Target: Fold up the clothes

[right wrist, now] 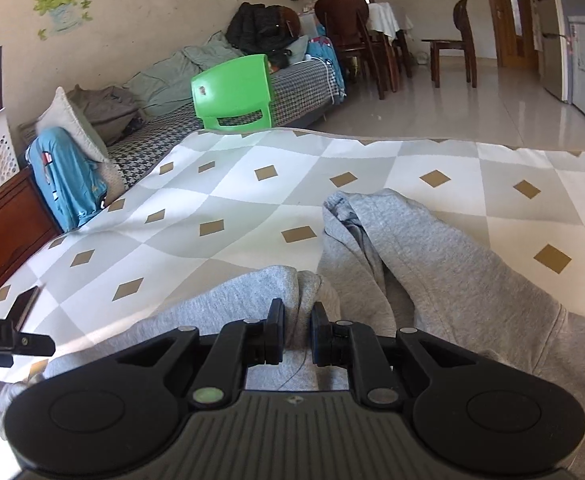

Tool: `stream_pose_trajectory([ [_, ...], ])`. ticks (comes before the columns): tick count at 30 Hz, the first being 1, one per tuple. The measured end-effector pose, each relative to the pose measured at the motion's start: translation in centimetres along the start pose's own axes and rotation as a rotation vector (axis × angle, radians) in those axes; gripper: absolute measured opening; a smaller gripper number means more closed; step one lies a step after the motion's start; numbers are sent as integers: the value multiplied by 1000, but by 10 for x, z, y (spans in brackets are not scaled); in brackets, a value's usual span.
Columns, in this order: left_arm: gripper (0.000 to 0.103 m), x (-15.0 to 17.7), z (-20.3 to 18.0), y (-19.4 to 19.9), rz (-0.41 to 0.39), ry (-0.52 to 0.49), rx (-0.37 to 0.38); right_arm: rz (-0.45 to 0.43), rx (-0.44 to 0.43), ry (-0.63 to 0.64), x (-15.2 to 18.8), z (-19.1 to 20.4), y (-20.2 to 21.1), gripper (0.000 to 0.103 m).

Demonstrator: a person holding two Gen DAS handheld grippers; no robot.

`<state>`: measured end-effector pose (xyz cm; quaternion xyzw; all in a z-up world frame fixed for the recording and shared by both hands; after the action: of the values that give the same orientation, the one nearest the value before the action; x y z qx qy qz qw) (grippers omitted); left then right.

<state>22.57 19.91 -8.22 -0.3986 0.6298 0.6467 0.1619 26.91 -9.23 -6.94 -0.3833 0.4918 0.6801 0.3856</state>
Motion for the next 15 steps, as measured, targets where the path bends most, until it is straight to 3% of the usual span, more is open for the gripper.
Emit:
stream_pose_trajectory([
  [5, 102, 7, -3, 1, 22, -22, 22, -9, 29, -28, -2, -9, -11, 13],
  [15, 103, 38, -30, 5, 97, -128, 144, -22, 18, -56, -3, -8, -26, 14],
])
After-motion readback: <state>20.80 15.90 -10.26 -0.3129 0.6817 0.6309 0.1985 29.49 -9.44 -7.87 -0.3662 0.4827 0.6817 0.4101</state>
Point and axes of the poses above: each gripper's, at about its wrist camera, not at the fingertips, and y roughly against the way its jaws point, z to its left, x to its underside, the point moved 9 cm from there along -y, roughly the way its jaws point, and after that the axes turned 15 degrees about -z, right-handed, at the moved point
